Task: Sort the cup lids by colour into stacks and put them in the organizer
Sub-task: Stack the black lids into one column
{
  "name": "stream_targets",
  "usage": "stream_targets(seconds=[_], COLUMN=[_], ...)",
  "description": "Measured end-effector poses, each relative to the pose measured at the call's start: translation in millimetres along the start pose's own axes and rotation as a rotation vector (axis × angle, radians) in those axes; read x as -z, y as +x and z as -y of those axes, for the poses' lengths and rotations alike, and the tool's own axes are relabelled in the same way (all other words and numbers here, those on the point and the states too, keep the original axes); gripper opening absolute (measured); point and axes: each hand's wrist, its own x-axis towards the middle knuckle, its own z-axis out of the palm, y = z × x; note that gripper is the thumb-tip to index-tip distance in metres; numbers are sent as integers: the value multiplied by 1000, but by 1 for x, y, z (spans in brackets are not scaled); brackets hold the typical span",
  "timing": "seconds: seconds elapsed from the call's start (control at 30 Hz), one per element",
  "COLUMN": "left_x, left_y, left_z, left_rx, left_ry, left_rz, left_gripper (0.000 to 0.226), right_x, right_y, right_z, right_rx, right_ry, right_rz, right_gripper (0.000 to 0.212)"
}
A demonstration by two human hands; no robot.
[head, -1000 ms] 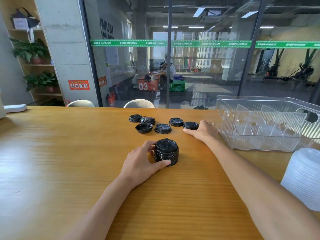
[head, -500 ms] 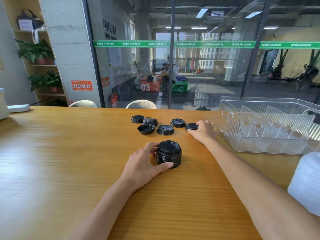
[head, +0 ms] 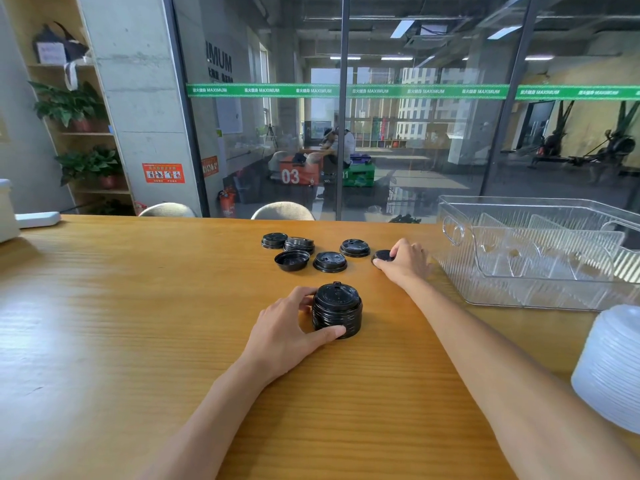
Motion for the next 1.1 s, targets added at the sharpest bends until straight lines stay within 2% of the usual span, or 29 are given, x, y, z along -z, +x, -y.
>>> stream_targets(seconds=[0.13, 0.33, 0.53, 0.8, 1.1], left_x=[0, -1, -2, -2, 6], left_y=[1, 1, 3, 3, -5], left_z=[0, 1, 2, 2, -10], left_rx=[-1, -8, -9, -11, -13], left_ry=[-1, -1, 9, -4, -2], left_rz=[6, 0, 0, 3, 47], left_gripper=[90, 89, 93, 91, 94], right_x=[-1, -1, -2, 17, 58], right_y=[-1, -1, 1, -26, -107], right_z=[0, -2, -2, -12, -5], right_rx=[5, -24, -6, 56, 248], right_ry=[71, 46, 135, 377, 677], right_rz=[28, 71, 57, 48, 208], right_gripper=[44, 88, 74, 88, 85])
